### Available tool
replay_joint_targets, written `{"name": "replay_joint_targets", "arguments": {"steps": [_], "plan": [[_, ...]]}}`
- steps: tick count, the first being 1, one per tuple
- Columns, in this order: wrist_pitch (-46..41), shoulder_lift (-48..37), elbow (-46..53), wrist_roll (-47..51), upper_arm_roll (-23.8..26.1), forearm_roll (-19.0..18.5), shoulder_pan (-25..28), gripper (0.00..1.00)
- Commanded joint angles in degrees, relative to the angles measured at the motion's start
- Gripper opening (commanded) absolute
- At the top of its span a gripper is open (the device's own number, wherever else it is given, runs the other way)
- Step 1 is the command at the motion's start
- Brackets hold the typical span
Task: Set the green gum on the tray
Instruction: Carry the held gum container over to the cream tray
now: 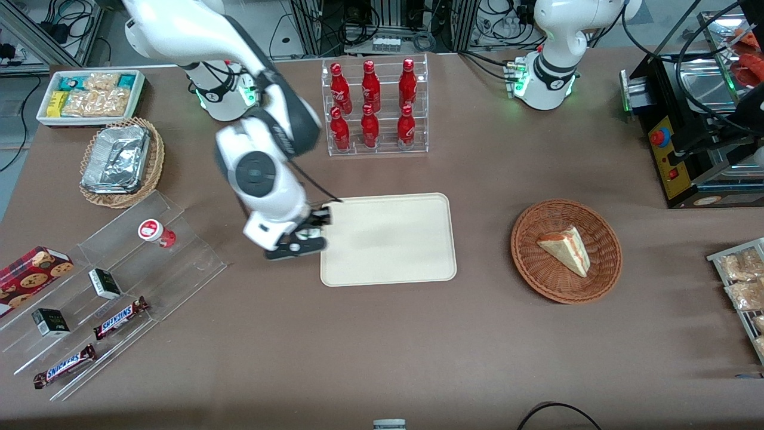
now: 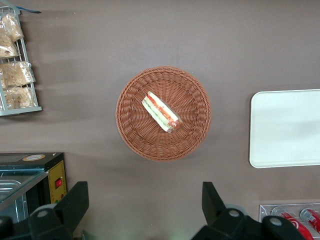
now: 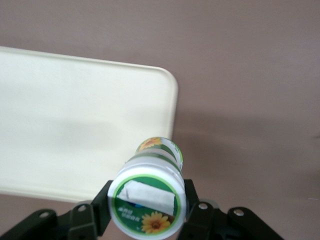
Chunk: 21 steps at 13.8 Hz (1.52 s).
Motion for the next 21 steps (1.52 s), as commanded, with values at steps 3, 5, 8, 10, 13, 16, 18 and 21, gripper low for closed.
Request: {"name": "replay_joint_targets", "arguments": {"steps": [3, 5, 8, 10, 13, 16, 18, 21], "plan": [[5.28, 11.91, 10.96, 14.34, -0.70, 1.23, 6.19, 0.00], [7.82, 14.46, 12.12, 18.57, -0.70, 1.23, 7.78, 0.00], [13.54, 16.93, 12.21, 21.48, -0.70, 1.23, 9.45, 0.00], [13.73, 17.63, 12.21, 21.92, -0.70, 1.23, 9.72, 0.00], [13.64, 18.08, 12.12, 22.28, -0.70, 1.40, 10.25, 0.00], [13.73, 18.25, 11.86, 21.84, -0.70, 2.89, 10.25, 0.00], [13.64, 18.69, 11.86, 21.49, -0.70, 3.77, 10.16, 0.00], [13.64, 19.22, 11.77, 21.22, -0.70, 3.77, 10.16, 0.20]]}}
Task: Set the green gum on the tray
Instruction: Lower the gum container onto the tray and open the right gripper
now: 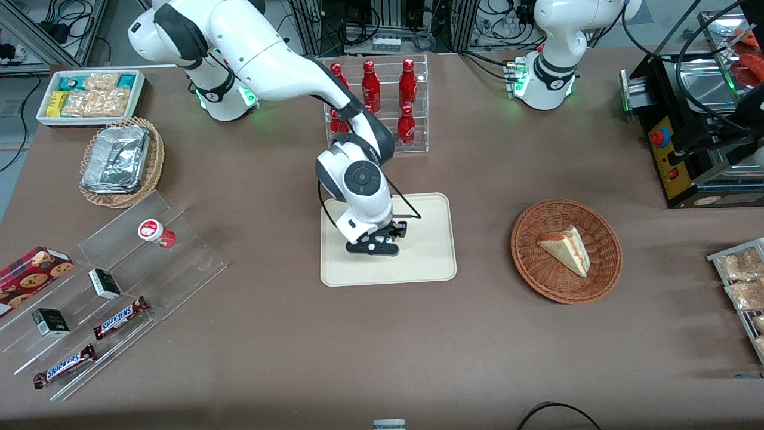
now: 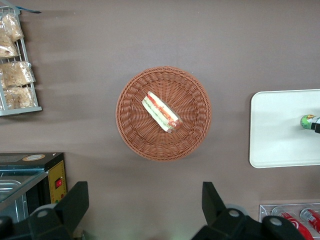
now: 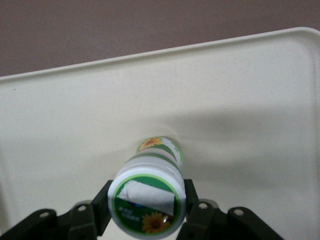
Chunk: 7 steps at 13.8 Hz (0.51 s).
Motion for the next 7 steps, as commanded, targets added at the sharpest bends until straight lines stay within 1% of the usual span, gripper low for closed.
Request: {"name": "replay_joint_targets", "arguments": {"steps": [1, 2, 7], "plan": [[-0.07, 1.71, 2.00, -0.49, -0.50, 1.91, 0.34, 0.48], [-0.07, 1.71, 1.91, -0.49, -0.50, 1.91, 0.34, 0.99], [-0.07, 1.19, 1.74, -2.15, -0.59, 1.47, 0.43, 1.00]]}}
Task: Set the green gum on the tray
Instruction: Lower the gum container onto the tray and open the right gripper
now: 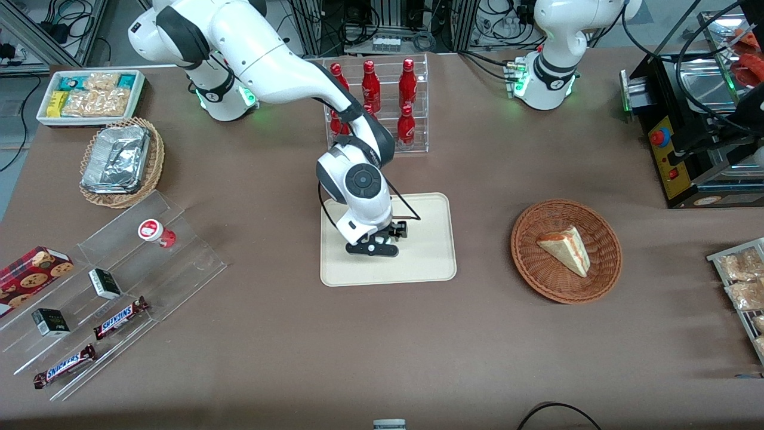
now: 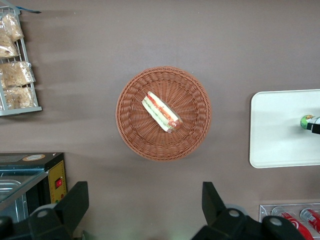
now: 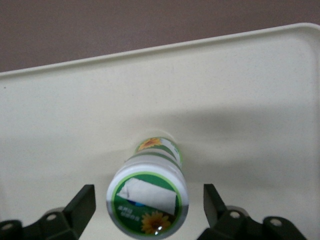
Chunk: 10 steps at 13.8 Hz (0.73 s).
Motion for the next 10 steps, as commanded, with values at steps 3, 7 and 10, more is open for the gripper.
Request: {"name": "replay_joint_targets", "arguments": {"steps": [3, 7, 10], "plan": [[-0.61, 0.17, 1.52, -3.21, -0.57, 1.28, 0.26, 1.00], [-3.67, -5.44, -1.38, -7.51, -0.65, 1.28, -0.18, 1.00], [-13.06, -11.15, -2.00, -12.51, -1.09, 1.28, -2.11, 1.00]]}}
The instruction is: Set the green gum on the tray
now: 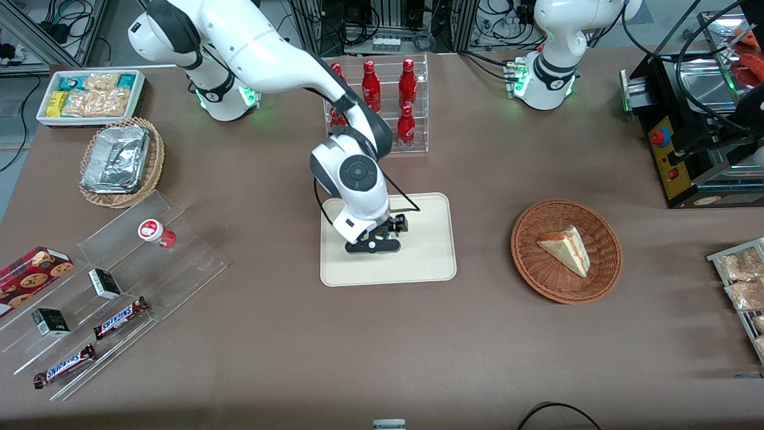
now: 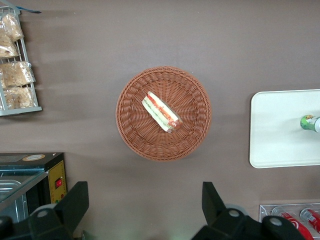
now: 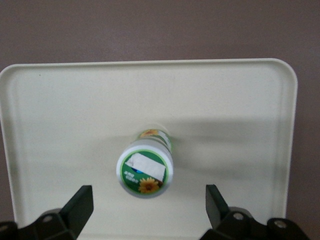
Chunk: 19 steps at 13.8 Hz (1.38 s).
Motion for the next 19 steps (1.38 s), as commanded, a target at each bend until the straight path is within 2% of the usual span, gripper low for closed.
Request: {"name": "replay_joint_targets", "arguments": {"steps": [1, 4, 10, 12, 16, 17, 19], "plan": [[-8.00, -6.61, -2.01, -7.14, -0.04, 1.28, -3.31, 1.00], [-15.22, -10.92, -2.80, -14.97, -0.04, 1.28, -7.97, 1.00], [-22.96, -16.02, -4.11, -32.72, -0.22, 2.15, -20.45, 1.00], [-23.58, -19.18, -7.36, -33.89, -1.97, 1.81, -23.52, 1.00], [-23.41, -23.57, -11.32, -33.72, -1.80, 1.54, -33.54, 1.00], [-23.06, -25.94, -13.24, -33.28, -1.89, 0.93, -35.56, 1.00], [-23.14, -29.37, -16.24, -33.80, -1.80, -2.75, -38.03, 1.00]]}}
